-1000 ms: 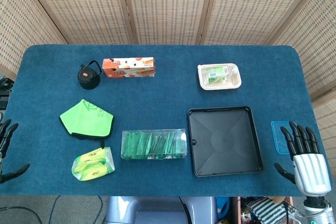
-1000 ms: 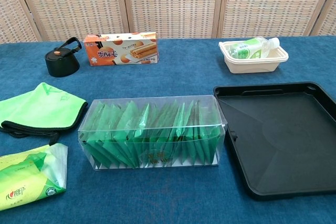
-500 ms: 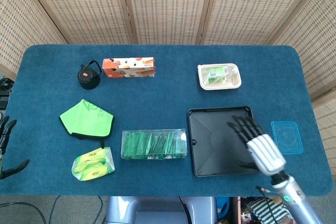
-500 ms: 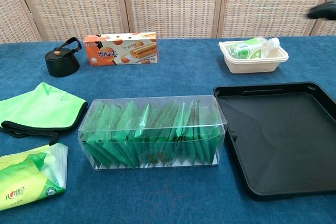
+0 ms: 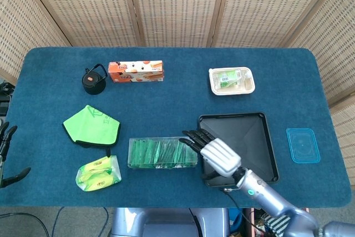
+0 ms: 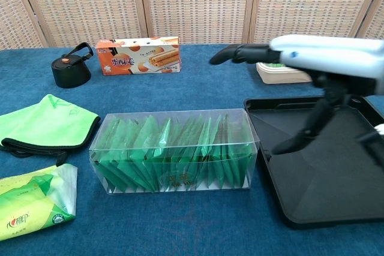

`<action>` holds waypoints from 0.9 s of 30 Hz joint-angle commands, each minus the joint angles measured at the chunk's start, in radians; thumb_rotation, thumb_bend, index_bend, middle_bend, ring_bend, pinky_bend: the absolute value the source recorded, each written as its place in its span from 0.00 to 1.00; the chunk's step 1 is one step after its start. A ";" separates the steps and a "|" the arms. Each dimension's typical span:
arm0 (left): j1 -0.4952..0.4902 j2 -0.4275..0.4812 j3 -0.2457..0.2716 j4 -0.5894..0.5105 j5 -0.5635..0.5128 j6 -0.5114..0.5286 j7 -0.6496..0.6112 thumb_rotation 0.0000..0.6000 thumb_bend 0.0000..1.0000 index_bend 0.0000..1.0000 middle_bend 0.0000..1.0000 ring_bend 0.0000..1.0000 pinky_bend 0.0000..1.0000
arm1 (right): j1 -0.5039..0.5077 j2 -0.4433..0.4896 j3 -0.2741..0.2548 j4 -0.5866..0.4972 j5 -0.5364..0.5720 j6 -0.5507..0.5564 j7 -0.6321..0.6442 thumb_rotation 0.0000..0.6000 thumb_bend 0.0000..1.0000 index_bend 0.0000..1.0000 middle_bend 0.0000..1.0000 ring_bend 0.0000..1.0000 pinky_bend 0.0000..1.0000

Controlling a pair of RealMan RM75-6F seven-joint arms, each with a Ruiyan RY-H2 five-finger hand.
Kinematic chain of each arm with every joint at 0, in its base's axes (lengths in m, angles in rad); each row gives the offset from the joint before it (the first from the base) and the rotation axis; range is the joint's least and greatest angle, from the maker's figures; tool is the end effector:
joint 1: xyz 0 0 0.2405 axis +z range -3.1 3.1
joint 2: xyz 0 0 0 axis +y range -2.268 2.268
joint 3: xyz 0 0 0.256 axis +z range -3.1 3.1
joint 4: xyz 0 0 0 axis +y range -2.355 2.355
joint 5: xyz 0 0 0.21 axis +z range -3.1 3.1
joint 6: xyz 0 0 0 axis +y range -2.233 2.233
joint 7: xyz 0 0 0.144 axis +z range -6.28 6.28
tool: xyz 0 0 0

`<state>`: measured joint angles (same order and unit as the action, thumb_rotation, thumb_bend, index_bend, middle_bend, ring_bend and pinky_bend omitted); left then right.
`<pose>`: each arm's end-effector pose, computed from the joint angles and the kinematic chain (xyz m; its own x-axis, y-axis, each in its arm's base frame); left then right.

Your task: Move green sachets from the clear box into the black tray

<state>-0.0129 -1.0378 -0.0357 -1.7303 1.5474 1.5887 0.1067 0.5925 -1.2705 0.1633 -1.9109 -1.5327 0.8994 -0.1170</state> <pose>-0.2947 0.1550 0.1832 0.4610 -0.0569 0.8856 0.8873 0.0118 -0.4611 -0.1033 -0.2591 0.0378 0.3471 -0.3562 0.8675 -0.7843 -0.6175 0.0602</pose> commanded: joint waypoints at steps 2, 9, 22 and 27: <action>-0.001 0.002 -0.001 0.001 -0.006 -0.004 -0.004 1.00 0.13 0.00 0.00 0.00 0.00 | 0.088 -0.129 0.050 0.046 0.146 -0.065 -0.150 1.00 0.15 0.10 0.00 0.00 0.00; -0.005 0.005 -0.004 0.002 -0.017 -0.013 -0.014 1.00 0.13 0.00 0.00 0.00 0.00 | 0.164 -0.227 0.071 0.078 0.309 -0.061 -0.323 1.00 0.19 0.12 0.00 0.00 0.00; -0.006 0.019 -0.009 0.004 -0.029 -0.020 -0.052 1.00 0.13 0.00 0.00 0.00 0.00 | 0.247 -0.324 0.062 0.116 0.469 0.003 -0.459 1.00 0.28 0.14 0.00 0.00 0.00; -0.006 0.023 -0.009 0.004 -0.030 -0.020 -0.062 1.00 0.13 0.00 0.00 0.00 0.00 | 0.264 -0.338 0.050 0.123 0.503 0.023 -0.484 1.00 0.36 0.17 0.00 0.00 0.00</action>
<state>-0.0194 -1.0147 -0.0447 -1.7259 1.5178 1.5684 0.0450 0.8527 -1.6054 0.2172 -1.7902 -1.0337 0.9187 -0.5958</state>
